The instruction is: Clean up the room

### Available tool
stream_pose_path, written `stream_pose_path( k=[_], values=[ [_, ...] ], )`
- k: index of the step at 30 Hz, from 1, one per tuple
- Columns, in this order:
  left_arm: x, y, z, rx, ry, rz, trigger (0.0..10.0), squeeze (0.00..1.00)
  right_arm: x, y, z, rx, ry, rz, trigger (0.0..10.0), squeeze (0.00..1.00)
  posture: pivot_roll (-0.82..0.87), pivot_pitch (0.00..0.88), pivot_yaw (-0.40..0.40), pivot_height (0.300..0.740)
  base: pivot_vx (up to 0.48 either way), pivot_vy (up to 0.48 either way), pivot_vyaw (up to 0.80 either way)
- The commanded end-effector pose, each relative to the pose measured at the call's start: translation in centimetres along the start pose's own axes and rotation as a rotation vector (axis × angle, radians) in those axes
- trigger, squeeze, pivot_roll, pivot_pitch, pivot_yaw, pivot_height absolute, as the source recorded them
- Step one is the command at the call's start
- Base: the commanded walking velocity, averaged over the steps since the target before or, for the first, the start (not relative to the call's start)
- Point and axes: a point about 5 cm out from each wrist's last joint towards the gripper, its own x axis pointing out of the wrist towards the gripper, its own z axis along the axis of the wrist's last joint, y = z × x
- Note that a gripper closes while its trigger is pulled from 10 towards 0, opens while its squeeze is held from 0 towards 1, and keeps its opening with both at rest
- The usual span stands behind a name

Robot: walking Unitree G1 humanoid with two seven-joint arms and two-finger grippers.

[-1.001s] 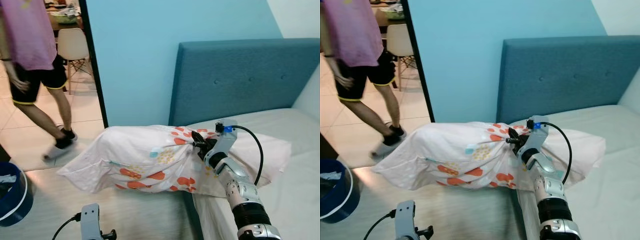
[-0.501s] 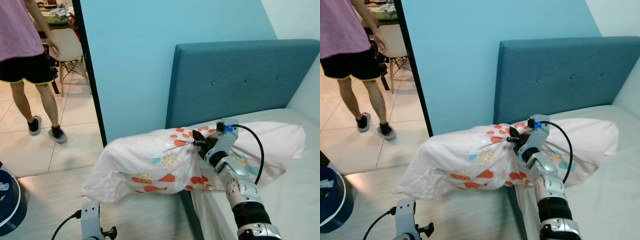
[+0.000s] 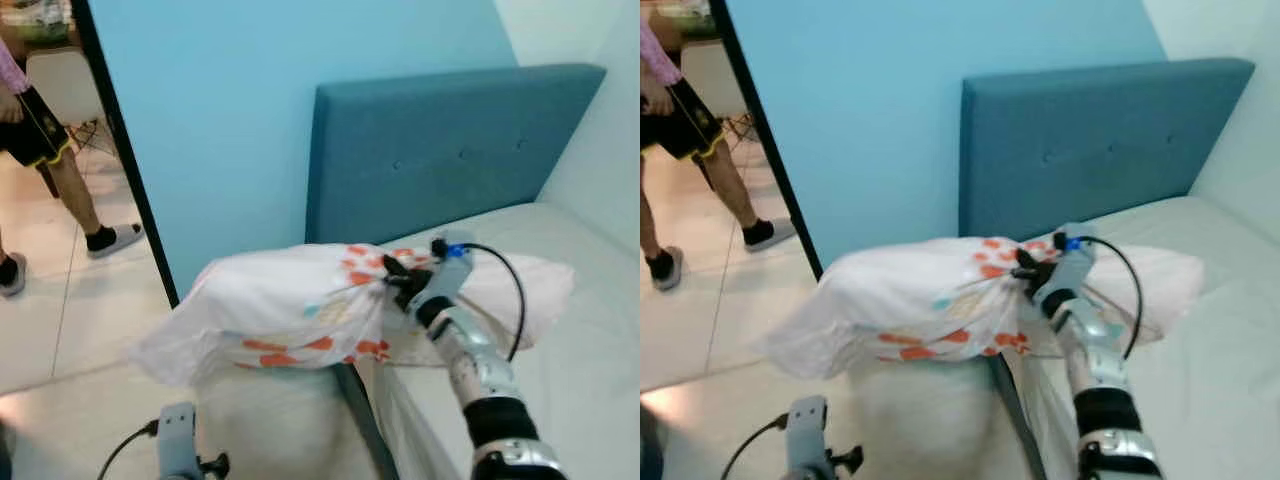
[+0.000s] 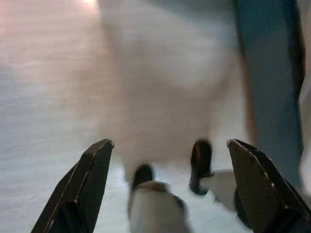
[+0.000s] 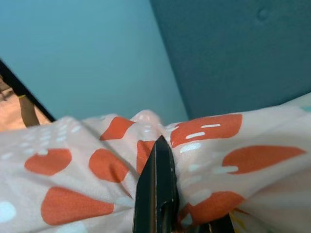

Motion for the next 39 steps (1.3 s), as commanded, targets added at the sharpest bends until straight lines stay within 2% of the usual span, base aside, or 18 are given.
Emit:
stream_pose_path(
  k=[1, 30, 39],
  values=[
    [-0.3, 0.6, -0.9, 0.008, 0.027, 0.013, 10.0, 0.0, 0.8, 1.5, 2.1, -0.024, -0.105, 0.058, 10.0, 0.0, 0.03, 0.0, -0.061, 0.74, 0.356, 0.0, 0.0],
    [-0.4, 0.7, -1.3, 0.019, 0.038, 0.016, 10.0, 0.0, 0.5, 0.7, 3.2, -0.041, -0.135, 0.034, 10.0, 0.0, 0.01, 0.0, -0.064, 0.74, 0.364, 0.0, 0.0],
    [-0.4, 0.8, -1.4, 0.009, 0.042, 0.023, 10.0, 0.0, 0.3, 0.7, 3.5, -0.078, -0.139, 0.049, 10.0, 0.0, 0.01, 0.0, -0.064, 0.74, 0.0, 0.0, 0.18]
  ],
)
